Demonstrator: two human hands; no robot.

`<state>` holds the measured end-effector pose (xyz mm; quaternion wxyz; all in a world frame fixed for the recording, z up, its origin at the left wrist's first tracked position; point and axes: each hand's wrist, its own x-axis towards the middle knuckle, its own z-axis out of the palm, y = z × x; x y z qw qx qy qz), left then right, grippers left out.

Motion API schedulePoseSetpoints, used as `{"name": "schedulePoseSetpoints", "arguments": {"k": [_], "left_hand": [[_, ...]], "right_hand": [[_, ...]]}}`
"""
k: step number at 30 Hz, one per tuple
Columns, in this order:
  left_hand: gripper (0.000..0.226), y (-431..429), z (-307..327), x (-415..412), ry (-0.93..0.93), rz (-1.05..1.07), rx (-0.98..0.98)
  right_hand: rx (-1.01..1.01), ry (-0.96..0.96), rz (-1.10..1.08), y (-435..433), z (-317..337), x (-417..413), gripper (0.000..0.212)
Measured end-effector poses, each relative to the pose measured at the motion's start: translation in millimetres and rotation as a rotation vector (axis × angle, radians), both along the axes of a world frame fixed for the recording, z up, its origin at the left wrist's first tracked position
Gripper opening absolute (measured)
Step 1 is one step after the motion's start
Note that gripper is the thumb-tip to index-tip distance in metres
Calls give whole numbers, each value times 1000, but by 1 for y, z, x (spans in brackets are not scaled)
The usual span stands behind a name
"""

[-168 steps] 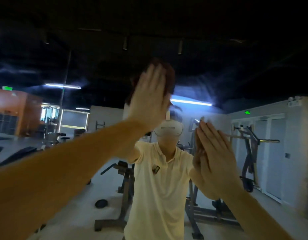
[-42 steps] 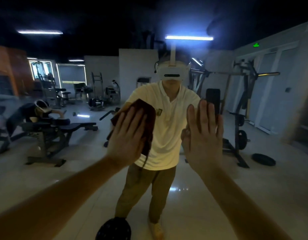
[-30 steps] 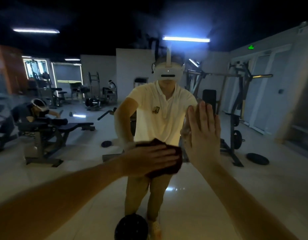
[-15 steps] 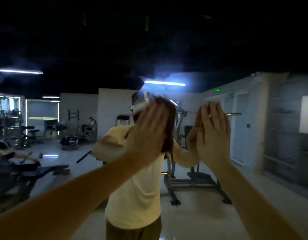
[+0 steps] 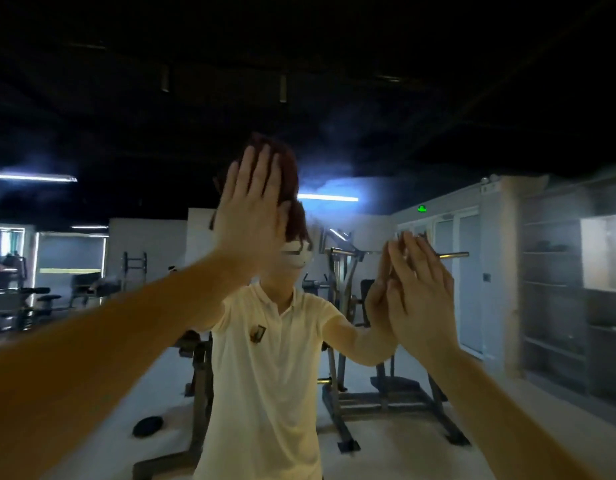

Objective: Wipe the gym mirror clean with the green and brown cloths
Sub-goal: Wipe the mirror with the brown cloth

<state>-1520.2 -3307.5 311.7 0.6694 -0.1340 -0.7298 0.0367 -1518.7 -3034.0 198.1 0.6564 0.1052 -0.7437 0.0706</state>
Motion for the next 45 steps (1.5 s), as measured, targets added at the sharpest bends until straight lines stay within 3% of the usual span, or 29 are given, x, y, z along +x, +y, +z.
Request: {"name": "schedulePoseSetpoints", "arguments": {"k": [2,7,11,13,16,19,21,24,27,30,31,33,36,40,42,45], "left_hand": [[66,46,-26,-4,-16,-41,17],[73,109,-131,-14,-131,-73,-408],[78,87,-104,-8,-184,30,-681],[80,65,-50,-2,-203,24,-527],[67,42,25,5,-84,205,-103],[71,79,45,0,-36,75,297],[72,127,27,-8,-4,0,332],[72,182,-42,-10,-39,-84,42],[73,184,-119,0,-144,-30,-404],[72,141,-119,0,-242,85,-752],[75,122,-101,-1,-276,89,-744],[81,85,-52,1,-305,43,-542],[75,47,23,1,-95,145,-207],[71,107,58,-7,-14,41,136],[71,156,41,-13,2,-42,91],[73,204,-23,-16,-6,-101,-160]], "right_hand": [[25,42,68,9,2,5,54],[169,-19,210,62,8,15,52],[176,1,96,95,30,13,57],[147,-5,50,96,43,7,59],[122,-10,6,90,43,-4,61],[143,-42,103,101,45,-12,61],[195,-58,121,109,45,-15,61],[174,6,162,113,46,-7,57],[31,75,321,98,54,9,54],[-54,103,373,83,51,8,50],[-40,94,323,80,47,6,50],[-2,85,254,79,39,-4,51],[2,80,270,82,36,-13,50],[68,39,335,94,40,-10,57],[53,26,376,101,38,-11,59],[-107,61,323,117,35,-9,56]]}}
